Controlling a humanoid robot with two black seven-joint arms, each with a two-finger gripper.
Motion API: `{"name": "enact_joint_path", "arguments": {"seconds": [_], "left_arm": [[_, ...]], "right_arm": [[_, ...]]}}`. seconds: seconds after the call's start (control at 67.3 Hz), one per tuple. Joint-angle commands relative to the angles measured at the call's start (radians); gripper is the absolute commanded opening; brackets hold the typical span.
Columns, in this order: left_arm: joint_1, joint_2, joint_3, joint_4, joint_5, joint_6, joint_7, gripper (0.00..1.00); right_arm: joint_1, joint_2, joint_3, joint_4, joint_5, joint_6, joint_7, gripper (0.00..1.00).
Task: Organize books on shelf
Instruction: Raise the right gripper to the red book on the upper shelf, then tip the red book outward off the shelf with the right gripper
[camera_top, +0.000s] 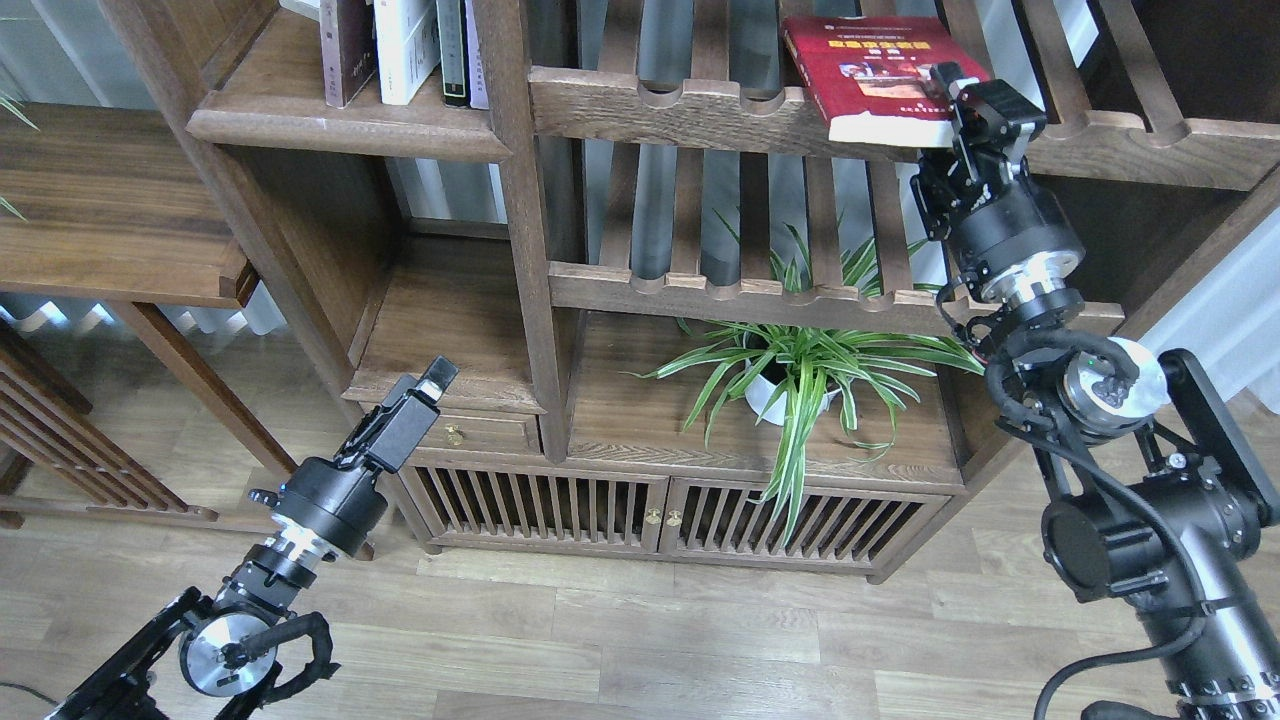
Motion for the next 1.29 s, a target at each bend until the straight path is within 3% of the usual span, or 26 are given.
{"name": "enact_joint_path", "arguments": {"seconds": [0.0,0.045,0.134,0.342,0.357,0.49,0.921,1.278], "left_arm": [[0.001,0.000,-0.002,0.002,0.000,0.000,-0.001,0.99],[0.006,0.000,-0.002,0.002,0.000,0.000,-0.001,0.99],[0.012,0.002,-0.003,0.006,0.000,0.000,-0.001,0.99],[0.023,0.002,-0.003,0.008,0.000,0.000,-0.002,0.99],[0.021,0.000,-0.003,0.008,0.000,0.000,-0.002,0.99],[0.021,-0.003,-0.009,0.008,0.000,0.000,-0.004,0.99],[0.016,-0.143,0.005,-0.020,-0.063,0.000,0.007,0.99],[0.016,-0.132,0.006,-0.032,-0.097,0.000,0.009,0.99]], "right_arm": [[-0.021,0.004,0.002,0.007,0.002,0.056,0.005,0.21],[-0.045,0.012,0.002,0.007,0.002,0.153,0.007,0.04],[-0.078,0.030,-0.012,-0.004,0.002,0.292,0.005,0.03],[-0.107,0.055,-0.003,-0.004,0.002,0.356,0.007,0.04],[-0.114,0.061,0.000,-0.004,0.005,0.412,0.007,0.04],[-0.153,0.077,-0.009,-0.003,0.033,0.581,0.004,0.04],[-0.234,0.089,-0.202,0.002,0.036,0.587,-0.001,0.04],[-0.249,0.097,-0.362,0.008,0.010,0.587,-0.001,0.04]]}}
